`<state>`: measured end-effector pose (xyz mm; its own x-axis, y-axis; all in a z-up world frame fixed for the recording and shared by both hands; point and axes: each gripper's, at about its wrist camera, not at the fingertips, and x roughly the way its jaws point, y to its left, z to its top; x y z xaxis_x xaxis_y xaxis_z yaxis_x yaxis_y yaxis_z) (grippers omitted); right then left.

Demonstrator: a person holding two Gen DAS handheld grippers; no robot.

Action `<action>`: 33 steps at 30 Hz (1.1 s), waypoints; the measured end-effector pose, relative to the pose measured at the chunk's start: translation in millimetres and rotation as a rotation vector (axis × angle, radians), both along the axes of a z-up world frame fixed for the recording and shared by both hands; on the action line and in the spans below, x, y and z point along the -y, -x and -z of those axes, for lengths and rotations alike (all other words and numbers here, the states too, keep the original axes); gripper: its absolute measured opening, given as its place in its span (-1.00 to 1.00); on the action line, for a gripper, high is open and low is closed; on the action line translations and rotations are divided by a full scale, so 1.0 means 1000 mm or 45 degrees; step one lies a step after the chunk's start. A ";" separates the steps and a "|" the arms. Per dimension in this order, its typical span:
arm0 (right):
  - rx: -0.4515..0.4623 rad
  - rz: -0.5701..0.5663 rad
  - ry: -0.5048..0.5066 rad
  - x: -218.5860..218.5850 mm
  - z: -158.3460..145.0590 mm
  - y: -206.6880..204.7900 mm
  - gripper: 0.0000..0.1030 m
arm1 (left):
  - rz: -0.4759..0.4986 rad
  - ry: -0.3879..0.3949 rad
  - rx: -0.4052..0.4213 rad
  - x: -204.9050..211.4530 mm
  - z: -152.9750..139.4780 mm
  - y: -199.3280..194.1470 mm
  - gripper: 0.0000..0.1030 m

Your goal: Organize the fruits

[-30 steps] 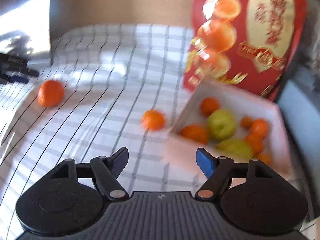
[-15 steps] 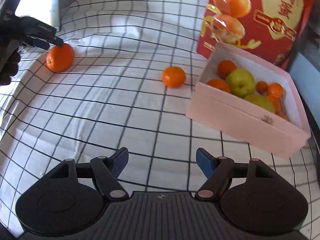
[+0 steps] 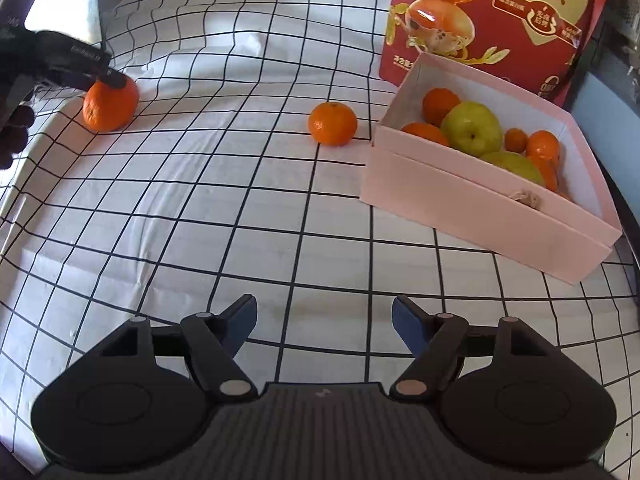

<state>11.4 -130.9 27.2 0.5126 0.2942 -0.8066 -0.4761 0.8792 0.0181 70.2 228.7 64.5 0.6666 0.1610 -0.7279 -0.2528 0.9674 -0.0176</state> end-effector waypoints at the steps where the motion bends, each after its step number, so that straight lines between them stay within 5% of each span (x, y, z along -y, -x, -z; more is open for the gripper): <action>1: -0.001 -0.003 0.001 0.000 0.000 0.000 0.46 | -0.006 0.016 0.004 -0.003 0.000 -0.002 0.20; 6: -0.008 -0.022 -0.020 -0.004 -0.003 -0.004 0.46 | -0.033 0.152 -0.003 -0.017 -0.006 0.002 0.11; 10: 0.042 -0.122 -0.109 -0.029 -0.025 -0.015 0.46 | -0.050 0.276 0.124 -0.028 -0.022 0.036 0.10; 15: 0.052 -0.280 -0.215 -0.096 -0.056 -0.041 0.48 | -0.192 0.269 0.254 -0.042 -0.040 0.099 0.10; 20: 0.092 -0.387 -0.265 -0.185 -0.068 -0.065 0.58 | -0.297 0.277 0.254 -0.054 -0.037 0.153 0.10; 25: 0.027 -0.294 -0.258 -0.254 -0.046 -0.099 0.70 | -0.288 0.340 0.212 -0.061 -0.024 0.186 0.10; 33: -0.215 -0.250 -0.408 -0.290 -0.021 -0.122 0.74 | -0.272 0.378 0.198 -0.073 -0.018 0.206 0.10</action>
<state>133.7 158.9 48.0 0.2897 0.6234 -0.7262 -0.6010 0.7090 0.3688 -135.5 301.9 82.3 0.7467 0.1056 -0.6567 -0.4200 0.8404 -0.3425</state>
